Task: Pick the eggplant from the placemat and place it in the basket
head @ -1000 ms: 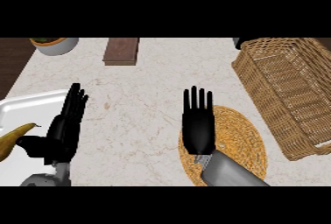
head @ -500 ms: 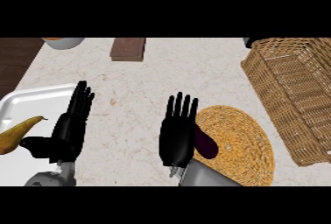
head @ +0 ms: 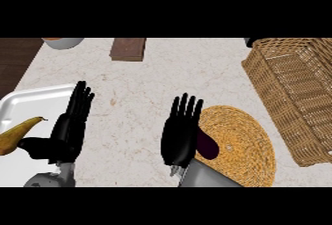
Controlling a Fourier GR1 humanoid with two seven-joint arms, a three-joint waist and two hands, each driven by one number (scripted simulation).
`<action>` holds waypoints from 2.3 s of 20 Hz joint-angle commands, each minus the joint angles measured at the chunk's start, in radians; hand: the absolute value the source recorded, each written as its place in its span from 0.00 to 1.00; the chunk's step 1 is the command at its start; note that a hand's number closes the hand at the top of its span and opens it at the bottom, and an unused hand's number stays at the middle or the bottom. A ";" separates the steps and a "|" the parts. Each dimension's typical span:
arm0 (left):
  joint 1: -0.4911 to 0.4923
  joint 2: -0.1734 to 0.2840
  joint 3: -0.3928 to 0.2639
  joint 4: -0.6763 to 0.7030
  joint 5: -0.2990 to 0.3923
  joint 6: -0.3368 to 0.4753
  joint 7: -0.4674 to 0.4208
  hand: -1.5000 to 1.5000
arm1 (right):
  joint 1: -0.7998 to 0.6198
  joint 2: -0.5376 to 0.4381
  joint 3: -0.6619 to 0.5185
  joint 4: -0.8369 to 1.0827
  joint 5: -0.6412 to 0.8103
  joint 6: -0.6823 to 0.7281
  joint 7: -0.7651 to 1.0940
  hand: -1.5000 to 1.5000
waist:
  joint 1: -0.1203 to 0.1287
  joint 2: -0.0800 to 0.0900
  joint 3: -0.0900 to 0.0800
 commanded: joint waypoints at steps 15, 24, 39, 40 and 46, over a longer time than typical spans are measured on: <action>0.004 -0.006 0.018 -0.011 -0.008 -0.015 0.002 0.50 | 0.057 0.031 0.063 0.048 0.044 0.040 0.267 0.00 | -0.007 0.007 0.002; 0.062 -0.040 -0.026 -0.063 -0.060 0.020 -0.002 0.50 | 0.056 0.031 0.008 0.087 0.048 0.007 0.231 0.00 | -0.004 0.007 0.003; 0.065 -0.016 0.045 -0.033 -0.019 -0.054 -0.023 0.50 | 0.069 0.031 -0.082 0.199 0.087 -0.054 0.168 0.00 | -0.008 0.009 0.002; 0.033 -0.029 0.041 0.027 -0.037 -0.049 -0.041 0.50 | 0.111 0.031 -0.033 0.191 0.096 -0.098 0.194 0.00 | -0.013 0.010 0.002; 0.058 -0.003 0.064 -0.089 -0.026 -0.044 0.032 0.50 | 0.148 0.032 -0.067 0.231 0.123 -0.119 0.146 0.00 | -0.016 0.006 0.003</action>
